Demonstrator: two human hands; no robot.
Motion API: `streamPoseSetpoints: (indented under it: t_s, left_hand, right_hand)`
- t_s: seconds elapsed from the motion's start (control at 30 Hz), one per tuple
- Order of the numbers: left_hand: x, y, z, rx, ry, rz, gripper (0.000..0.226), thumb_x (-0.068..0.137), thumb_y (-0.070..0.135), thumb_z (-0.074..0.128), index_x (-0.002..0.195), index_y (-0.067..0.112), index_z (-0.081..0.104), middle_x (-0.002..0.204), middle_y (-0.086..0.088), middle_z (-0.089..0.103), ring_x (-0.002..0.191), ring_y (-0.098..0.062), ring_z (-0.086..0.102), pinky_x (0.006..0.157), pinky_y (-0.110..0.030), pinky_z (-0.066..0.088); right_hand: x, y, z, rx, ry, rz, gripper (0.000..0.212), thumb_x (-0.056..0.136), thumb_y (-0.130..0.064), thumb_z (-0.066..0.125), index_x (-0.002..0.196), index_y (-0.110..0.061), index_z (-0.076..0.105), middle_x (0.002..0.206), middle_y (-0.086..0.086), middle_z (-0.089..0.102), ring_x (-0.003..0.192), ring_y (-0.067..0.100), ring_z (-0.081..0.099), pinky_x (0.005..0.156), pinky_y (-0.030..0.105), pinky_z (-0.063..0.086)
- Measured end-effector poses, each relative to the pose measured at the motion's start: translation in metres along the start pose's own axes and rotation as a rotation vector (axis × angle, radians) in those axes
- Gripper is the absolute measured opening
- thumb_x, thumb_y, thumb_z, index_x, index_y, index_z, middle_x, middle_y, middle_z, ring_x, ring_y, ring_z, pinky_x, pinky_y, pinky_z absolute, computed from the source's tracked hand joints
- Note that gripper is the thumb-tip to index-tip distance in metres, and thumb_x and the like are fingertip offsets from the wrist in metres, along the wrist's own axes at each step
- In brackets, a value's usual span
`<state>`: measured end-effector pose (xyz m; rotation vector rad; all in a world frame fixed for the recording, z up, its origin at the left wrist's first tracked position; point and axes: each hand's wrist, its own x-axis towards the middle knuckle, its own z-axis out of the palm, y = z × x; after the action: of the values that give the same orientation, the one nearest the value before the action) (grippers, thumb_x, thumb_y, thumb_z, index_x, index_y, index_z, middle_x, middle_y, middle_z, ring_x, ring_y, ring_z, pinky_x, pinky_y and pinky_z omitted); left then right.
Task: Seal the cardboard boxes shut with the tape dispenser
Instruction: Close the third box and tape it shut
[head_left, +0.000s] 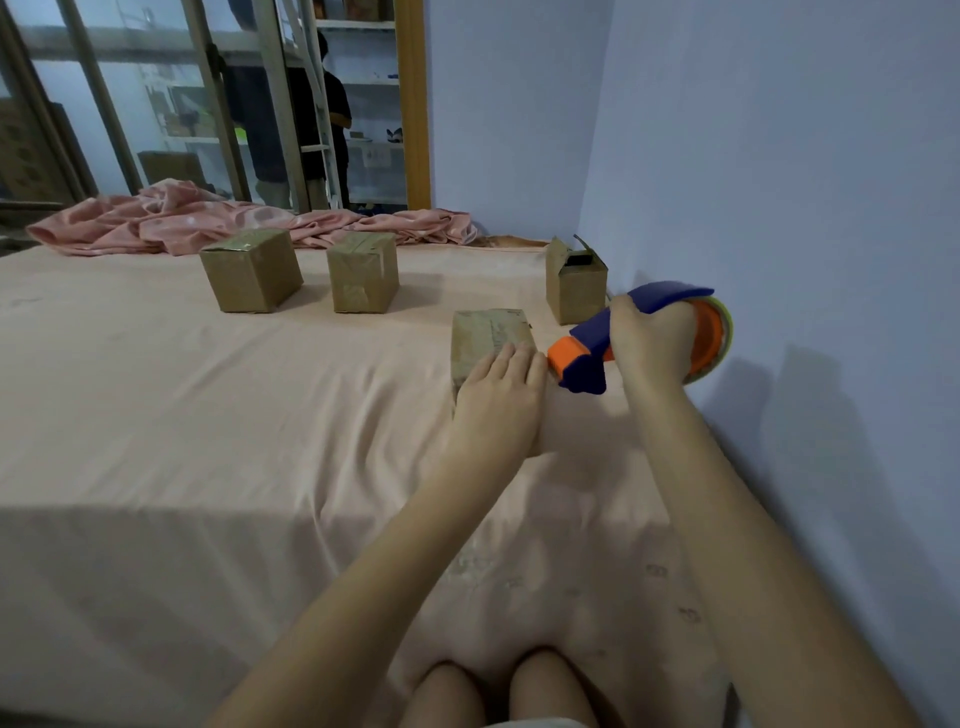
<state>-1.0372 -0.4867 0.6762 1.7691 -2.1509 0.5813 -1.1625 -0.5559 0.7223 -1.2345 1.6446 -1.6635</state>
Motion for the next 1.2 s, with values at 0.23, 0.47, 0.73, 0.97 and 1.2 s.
streamPoseSetpoints:
  t_s: [0.23, 0.47, 0.73, 0.97, 1.2]
  left_hand:
    - [-0.002, -0.002, 0.003, -0.015, 0.053, -0.009, 0.048, 0.102, 0.018, 0.027, 0.147, 0.005, 0.018, 0.156, -0.012, 0.021, 0.145, -0.025, 0.015, 0.117, -0.034, 0.010]
    - [0.000, 0.001, -0.001, 0.004, 0.120, 0.006, 0.047, 0.097, 0.015, 0.047, 0.141, 0.002, 0.037, 0.147, -0.014, 0.039, 0.138, -0.027, 0.033, 0.113, -0.035, 0.024]
    - [0.006, 0.005, -0.013, -0.039, 0.079, -0.055, 0.038, 0.075, 0.018, 0.076, 0.110, 0.007, 0.067, 0.113, -0.008, 0.068, 0.110, -0.024, 0.063, 0.089, -0.032, 0.049]
    - [0.008, 0.006, -0.012, -0.048, 0.132, -0.071, 0.022, 0.063, 0.017, 0.081, 0.082, 0.010, 0.072, 0.084, -0.003, 0.073, 0.079, -0.021, 0.070, 0.064, -0.026, 0.052]
    - [0.008, 0.007, -0.018, -0.101, 0.126, -0.096, 0.023, 0.084, 0.015, 0.061, 0.104, 0.006, 0.066, 0.104, -0.009, 0.068, 0.095, -0.028, 0.064, 0.072, -0.034, 0.045]
  right_hand:
    - [0.016, -0.018, 0.005, -0.604, -0.007, -0.343, 0.018, 0.082, -0.015, 0.053, 0.097, -0.004, 0.053, 0.083, 0.007, 0.061, 0.074, 0.027, 0.057, 0.055, 0.025, 0.030]
    - [0.030, 0.011, -0.022, -0.599, -0.029, -0.443, 0.015, 0.084, -0.021, 0.055, 0.086, -0.008, 0.047, 0.072, 0.003, 0.053, 0.063, 0.020, 0.050, 0.051, 0.025, 0.027]
    - [0.028, 0.015, -0.007, -0.472, -0.125, -0.657, 0.036, 0.092, -0.030, 0.043, 0.070, -0.004, 0.056, 0.060, 0.010, 0.056, 0.055, 0.024, 0.053, 0.053, 0.034, 0.044]
    - [0.035, 0.041, -0.010, -0.679, -0.568, -0.871, 0.036, 0.086, -0.036, 0.059, 0.064, -0.008, 0.055, 0.062, 0.008, 0.056, 0.060, 0.027, 0.055, 0.053, 0.036, 0.042]
    - [0.018, 0.073, -0.028, -0.362, -0.664, -0.533, 0.045, 0.083, -0.006, 0.066, 0.127, -0.006, 0.055, 0.125, 0.013, 0.059, 0.114, 0.028, 0.056, 0.097, 0.040, 0.046]
